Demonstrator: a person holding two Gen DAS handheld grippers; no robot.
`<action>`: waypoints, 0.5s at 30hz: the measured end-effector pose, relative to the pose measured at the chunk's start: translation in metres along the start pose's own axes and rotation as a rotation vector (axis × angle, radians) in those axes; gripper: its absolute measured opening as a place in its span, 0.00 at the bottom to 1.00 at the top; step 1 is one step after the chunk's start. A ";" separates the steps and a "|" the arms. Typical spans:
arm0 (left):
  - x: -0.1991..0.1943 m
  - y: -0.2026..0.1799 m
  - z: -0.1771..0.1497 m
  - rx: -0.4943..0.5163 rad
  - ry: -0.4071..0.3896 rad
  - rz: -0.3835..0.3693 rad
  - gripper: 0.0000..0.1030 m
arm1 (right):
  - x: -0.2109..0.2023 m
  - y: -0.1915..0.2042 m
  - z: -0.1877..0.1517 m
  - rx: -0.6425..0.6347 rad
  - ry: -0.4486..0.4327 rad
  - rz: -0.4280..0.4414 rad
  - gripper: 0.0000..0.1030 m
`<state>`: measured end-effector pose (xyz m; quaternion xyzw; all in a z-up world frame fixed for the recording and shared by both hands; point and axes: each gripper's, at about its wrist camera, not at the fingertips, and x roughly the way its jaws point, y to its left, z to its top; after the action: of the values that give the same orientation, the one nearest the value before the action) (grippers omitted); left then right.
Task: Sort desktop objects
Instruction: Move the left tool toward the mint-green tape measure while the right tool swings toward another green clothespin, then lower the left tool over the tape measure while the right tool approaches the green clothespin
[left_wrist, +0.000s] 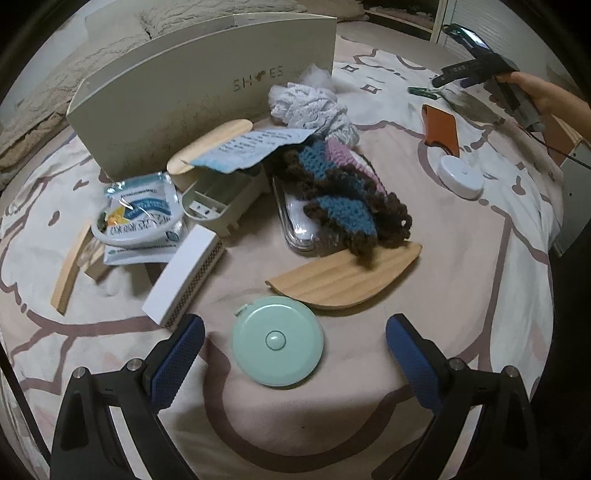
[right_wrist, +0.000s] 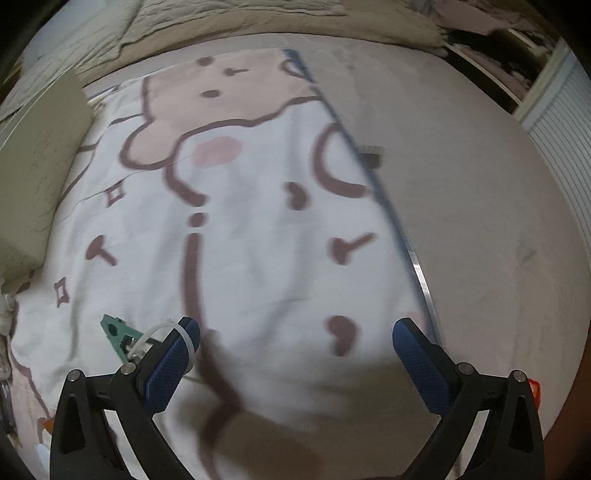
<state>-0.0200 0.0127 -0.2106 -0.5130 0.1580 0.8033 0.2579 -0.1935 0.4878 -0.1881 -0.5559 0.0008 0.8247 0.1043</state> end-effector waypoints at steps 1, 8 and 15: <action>0.002 0.001 -0.002 -0.005 0.001 -0.003 0.97 | -0.001 -0.004 0.000 0.006 -0.005 0.004 1.00; 0.009 0.003 -0.011 -0.030 -0.020 -0.001 0.97 | -0.016 -0.021 -0.010 -0.024 -0.079 0.034 1.00; 0.018 0.004 -0.016 -0.038 -0.049 0.003 1.00 | -0.039 -0.022 -0.018 -0.041 -0.135 0.120 1.00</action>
<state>-0.0168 0.0061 -0.2340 -0.4976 0.1370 0.8191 0.2506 -0.1591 0.5007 -0.1572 -0.4998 0.0102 0.8650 0.0434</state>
